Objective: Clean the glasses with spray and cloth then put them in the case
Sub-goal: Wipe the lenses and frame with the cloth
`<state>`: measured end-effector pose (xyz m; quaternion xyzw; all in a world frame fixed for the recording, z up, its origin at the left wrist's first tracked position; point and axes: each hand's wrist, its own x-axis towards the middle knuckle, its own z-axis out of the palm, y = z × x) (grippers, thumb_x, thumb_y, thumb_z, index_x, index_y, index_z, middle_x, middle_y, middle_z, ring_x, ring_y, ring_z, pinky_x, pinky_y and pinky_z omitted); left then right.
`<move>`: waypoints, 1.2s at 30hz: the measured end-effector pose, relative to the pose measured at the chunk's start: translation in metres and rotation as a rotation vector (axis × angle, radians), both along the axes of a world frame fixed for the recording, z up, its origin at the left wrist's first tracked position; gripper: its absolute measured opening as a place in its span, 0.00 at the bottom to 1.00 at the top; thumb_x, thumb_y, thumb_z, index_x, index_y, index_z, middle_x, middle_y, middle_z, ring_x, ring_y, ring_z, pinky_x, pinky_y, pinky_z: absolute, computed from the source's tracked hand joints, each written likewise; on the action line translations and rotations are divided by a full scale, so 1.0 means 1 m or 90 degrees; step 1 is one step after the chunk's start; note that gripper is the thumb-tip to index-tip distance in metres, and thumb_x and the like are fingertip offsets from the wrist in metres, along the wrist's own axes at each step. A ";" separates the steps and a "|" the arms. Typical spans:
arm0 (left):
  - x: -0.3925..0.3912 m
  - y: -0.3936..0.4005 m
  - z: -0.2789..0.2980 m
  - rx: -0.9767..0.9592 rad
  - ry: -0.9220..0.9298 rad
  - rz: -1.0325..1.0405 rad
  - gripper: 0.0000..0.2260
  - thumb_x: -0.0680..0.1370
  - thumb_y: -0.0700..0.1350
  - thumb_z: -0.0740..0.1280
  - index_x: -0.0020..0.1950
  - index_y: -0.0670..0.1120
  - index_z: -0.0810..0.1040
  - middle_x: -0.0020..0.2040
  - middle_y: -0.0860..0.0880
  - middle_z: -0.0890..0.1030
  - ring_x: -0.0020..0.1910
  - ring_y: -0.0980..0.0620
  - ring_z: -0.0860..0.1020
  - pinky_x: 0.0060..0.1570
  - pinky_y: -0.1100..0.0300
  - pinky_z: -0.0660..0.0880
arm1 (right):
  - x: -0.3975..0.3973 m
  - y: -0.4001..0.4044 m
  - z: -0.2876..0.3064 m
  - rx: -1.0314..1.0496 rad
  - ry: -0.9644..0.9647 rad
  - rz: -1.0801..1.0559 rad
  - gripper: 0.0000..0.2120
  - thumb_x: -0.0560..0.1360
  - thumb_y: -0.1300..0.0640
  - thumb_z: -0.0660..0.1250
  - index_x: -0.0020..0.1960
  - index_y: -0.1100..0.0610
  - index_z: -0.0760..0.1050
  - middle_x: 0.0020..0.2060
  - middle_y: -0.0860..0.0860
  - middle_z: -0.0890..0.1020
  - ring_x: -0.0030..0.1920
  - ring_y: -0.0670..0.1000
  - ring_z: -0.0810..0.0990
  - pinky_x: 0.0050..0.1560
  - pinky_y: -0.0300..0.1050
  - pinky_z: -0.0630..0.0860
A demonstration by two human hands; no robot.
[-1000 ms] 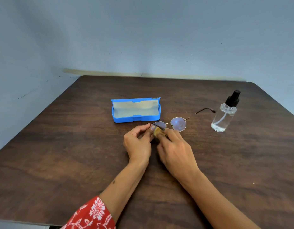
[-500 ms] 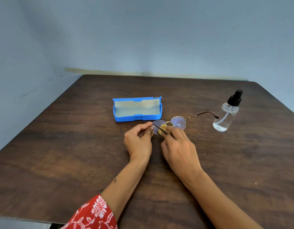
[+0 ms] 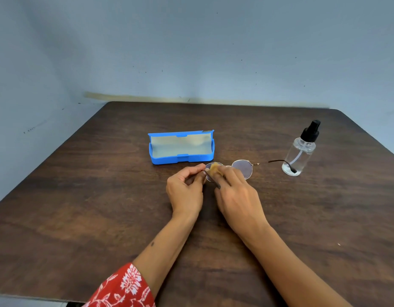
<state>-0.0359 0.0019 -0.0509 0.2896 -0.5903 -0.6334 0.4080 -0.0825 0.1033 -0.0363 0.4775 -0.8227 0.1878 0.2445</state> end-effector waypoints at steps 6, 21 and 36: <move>0.000 0.000 0.001 -0.015 -0.007 0.002 0.13 0.71 0.32 0.71 0.43 0.51 0.82 0.42 0.52 0.84 0.42 0.60 0.83 0.45 0.66 0.78 | 0.000 0.000 -0.003 0.001 0.018 0.027 0.18 0.62 0.68 0.74 0.52 0.64 0.81 0.45 0.57 0.83 0.43 0.55 0.83 0.35 0.43 0.80; -0.002 -0.001 -0.001 -0.004 -0.031 0.006 0.10 0.72 0.34 0.71 0.46 0.48 0.84 0.42 0.50 0.85 0.43 0.55 0.83 0.51 0.53 0.79 | -0.004 -0.003 0.002 -0.019 -0.014 -0.028 0.18 0.64 0.70 0.69 0.54 0.67 0.79 0.49 0.60 0.82 0.47 0.57 0.82 0.34 0.42 0.80; 0.003 0.008 0.010 -0.164 -0.071 0.045 0.08 0.74 0.36 0.69 0.51 0.42 0.83 0.46 0.49 0.84 0.42 0.64 0.81 0.48 0.70 0.77 | 0.002 -0.005 -0.002 -0.017 0.029 -0.007 0.18 0.65 0.67 0.74 0.54 0.65 0.80 0.48 0.57 0.83 0.48 0.55 0.83 0.40 0.41 0.80</move>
